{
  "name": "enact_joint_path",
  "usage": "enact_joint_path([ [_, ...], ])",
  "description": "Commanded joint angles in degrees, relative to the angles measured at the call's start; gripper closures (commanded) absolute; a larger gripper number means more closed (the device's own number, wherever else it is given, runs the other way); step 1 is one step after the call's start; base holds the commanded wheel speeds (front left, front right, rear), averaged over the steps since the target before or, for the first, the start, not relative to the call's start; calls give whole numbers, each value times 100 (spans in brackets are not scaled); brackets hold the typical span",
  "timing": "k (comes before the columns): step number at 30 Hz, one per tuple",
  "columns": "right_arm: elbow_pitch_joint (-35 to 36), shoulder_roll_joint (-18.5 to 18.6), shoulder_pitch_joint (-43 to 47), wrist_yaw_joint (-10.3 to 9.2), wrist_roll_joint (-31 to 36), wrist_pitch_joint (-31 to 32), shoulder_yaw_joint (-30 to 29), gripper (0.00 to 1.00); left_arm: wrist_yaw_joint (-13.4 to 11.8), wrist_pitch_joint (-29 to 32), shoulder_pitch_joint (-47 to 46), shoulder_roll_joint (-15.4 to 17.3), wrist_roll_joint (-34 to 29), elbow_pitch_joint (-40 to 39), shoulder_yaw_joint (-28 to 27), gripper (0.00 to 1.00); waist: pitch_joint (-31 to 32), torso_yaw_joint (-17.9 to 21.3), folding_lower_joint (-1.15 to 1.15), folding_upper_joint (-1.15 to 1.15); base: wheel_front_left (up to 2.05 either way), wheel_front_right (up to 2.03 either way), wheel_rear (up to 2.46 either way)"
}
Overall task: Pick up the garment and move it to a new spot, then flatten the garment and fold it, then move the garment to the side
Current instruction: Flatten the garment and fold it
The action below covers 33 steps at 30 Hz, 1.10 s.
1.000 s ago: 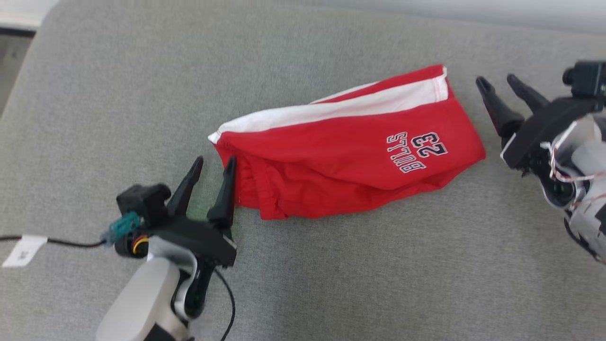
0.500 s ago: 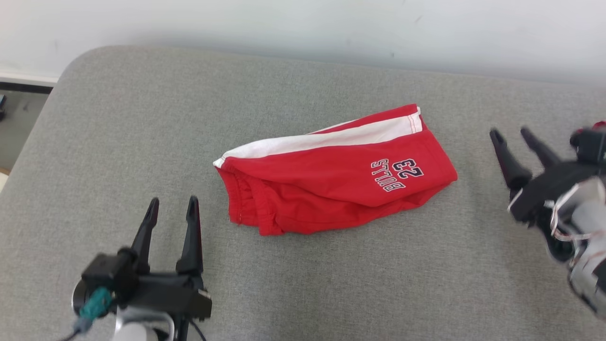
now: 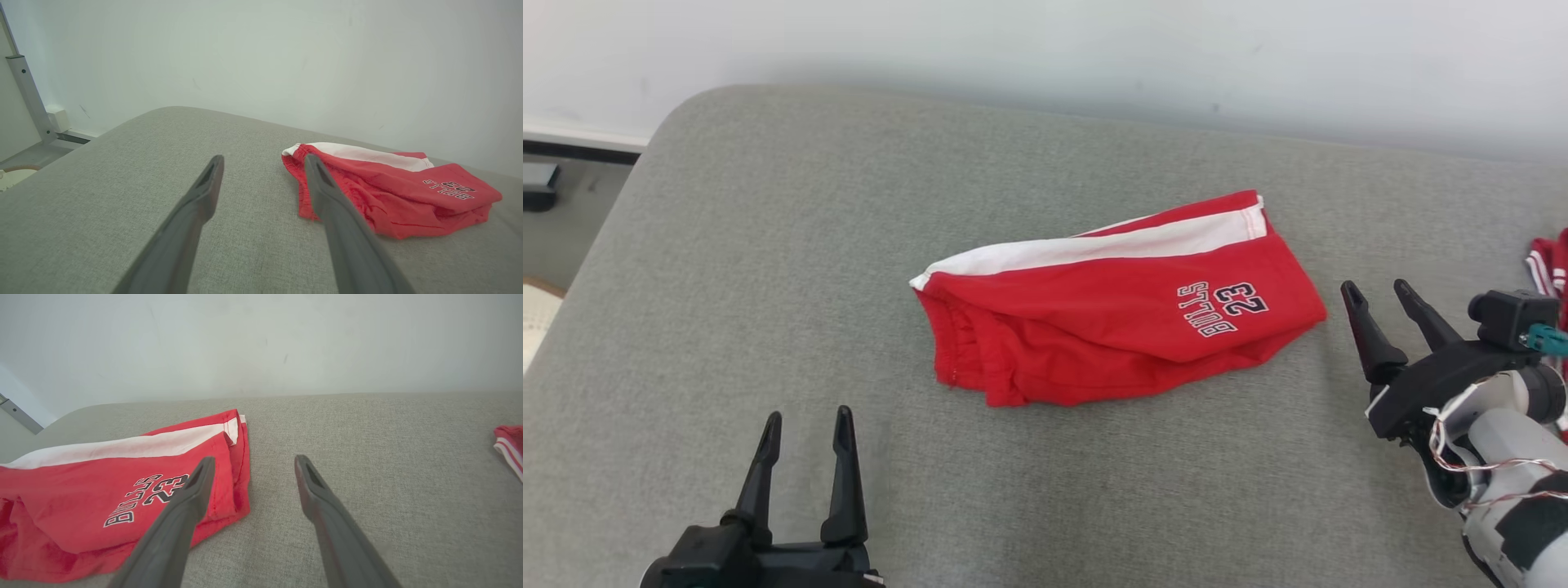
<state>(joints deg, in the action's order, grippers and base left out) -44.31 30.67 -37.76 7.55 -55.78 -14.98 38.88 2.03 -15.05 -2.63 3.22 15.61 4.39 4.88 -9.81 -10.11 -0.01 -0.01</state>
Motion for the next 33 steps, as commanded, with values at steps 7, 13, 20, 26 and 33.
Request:
enact_joint_path([
  [7, -853, -384, -455, -12, 243, -6, 13, 0, 69, -15, -166, -33, 122, 112, 124, 0, -184, -378, 1, 1, 0, 0, 0],
  [13, -1667, -597, -662, -12, 120, 323, 62, 0, -10, -16, -275, -35, 237, 165, 366, 0, -260, -655, 1, 1, 0, 0, 0],
  [20, -2005, -854, -560, -11, -64, 555, 157, 87, -107, -16, -223, -35, 279, 195, 445, 0, -224, -709, 1, 1, 0, 0, 0],
  [26, -1903, -880, -431, -12, -203, 411, 223, 100, -62, -16, -136, -35, 219, 331, 429, 0, -44, -645, 1, 1, 0, 0, 0],
  [33, -1489, -852, 10, -12, -435, 118, 278, 100, 47, -16, 57, -32, 133, 505, 265, 0, 412, -434, 1, 1, 0, 0, 0],
])
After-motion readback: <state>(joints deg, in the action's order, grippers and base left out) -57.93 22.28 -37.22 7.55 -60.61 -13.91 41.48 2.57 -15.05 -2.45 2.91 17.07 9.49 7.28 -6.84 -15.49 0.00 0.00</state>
